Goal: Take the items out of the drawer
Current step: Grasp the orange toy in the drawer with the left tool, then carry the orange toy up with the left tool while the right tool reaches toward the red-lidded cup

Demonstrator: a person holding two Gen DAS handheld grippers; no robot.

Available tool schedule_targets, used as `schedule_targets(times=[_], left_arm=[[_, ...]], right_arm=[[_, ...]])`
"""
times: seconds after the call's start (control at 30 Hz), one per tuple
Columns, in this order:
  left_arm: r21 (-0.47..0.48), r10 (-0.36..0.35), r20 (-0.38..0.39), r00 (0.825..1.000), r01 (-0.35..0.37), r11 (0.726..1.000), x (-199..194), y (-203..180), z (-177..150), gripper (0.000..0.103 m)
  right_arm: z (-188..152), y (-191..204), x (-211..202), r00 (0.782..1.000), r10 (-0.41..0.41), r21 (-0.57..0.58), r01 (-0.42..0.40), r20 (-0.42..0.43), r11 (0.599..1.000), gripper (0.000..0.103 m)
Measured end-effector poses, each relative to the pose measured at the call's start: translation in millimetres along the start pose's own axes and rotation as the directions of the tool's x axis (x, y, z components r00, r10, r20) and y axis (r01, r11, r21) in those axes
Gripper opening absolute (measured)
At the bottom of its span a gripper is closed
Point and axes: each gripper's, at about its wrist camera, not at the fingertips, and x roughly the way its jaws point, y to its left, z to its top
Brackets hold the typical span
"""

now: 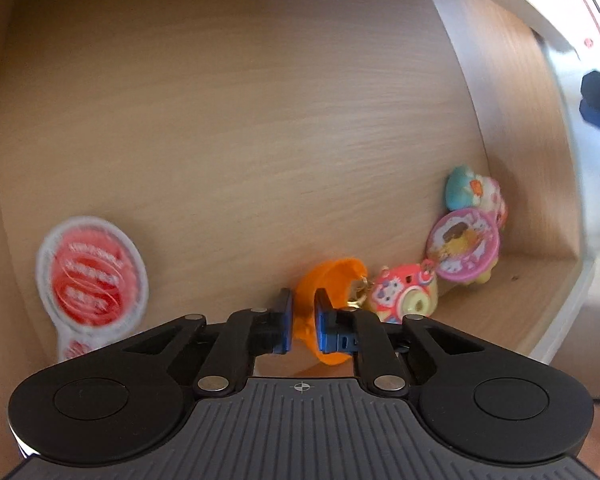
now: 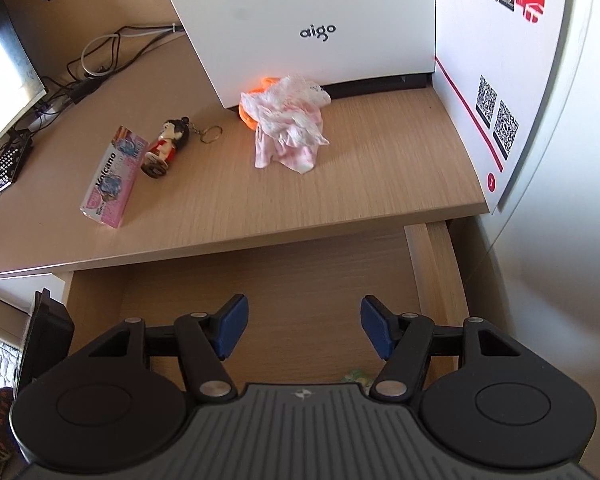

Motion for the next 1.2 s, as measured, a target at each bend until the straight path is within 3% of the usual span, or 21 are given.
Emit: schedule_targets(times=[0.1, 0.2, 0.3, 0.4, 0.5, 0.6, 0.7, 0.97, 1.2], left_arm=[[0.009, -0.031, 0.048, 0.998, 0.031, 0.999, -21, 1, -8, 0.012], [-0.018, -0.070, 0.186, 0.980, 0.074, 0.997, -76, 12, -21, 0.012], [-0.064, -0.058, 0.338, 0.939, 0.085, 0.994, -135, 31, -39, 0.012], [-0.136, -0.007, 0.454, 0.891, 0.076, 0.988, -180, 53, -57, 0.012], [-0.182, 0.000, 0.526, 0.850, 0.113, 0.977, -205, 70, -73, 0.012], [-0.210, 0.008, 0.566, 0.824, 0.135, 0.968, -215, 73, -85, 0.012], [-0.254, 0.037, 0.581, 0.813, 0.138, 0.957, -213, 70, -91, 0.012], [-0.328, 0.054, 0.602, 0.797, 0.185, 0.926, -216, 88, -111, 0.012], [-0.346, 0.050, 0.595, 0.802, 0.200, 0.917, -209, 96, -114, 0.012]], right_arm=[[0, 0, 2, 0.999, -0.015, 0.000, 0.015, 0.045, 1.000, 0.063], [4, 1, 4, 0.997, -0.007, -0.002, 0.007, 0.078, 1.000, 0.073], [9, 14, 24, 0.996, 0.088, -0.039, -0.088, -0.017, 0.995, 0.073], [5, 48, 52, 0.978, 0.159, -0.127, -0.175, -0.132, 0.976, 0.073], [-8, 98, 75, 0.952, 0.206, -0.260, -0.263, -0.227, 0.929, 0.073], [-19, 143, 95, 0.912, 0.254, -0.341, -0.363, -0.323, 0.867, 0.073], [-28, 179, 115, 0.889, 0.252, -0.398, -0.405, -0.383, 0.823, 0.073], [-39, 211, 165, 0.875, 0.166, -0.440, -0.383, -0.455, 0.812, 0.073], [-52, 220, 155, 0.890, 0.106, -0.598, -0.382, -0.443, 0.705, 0.070]])
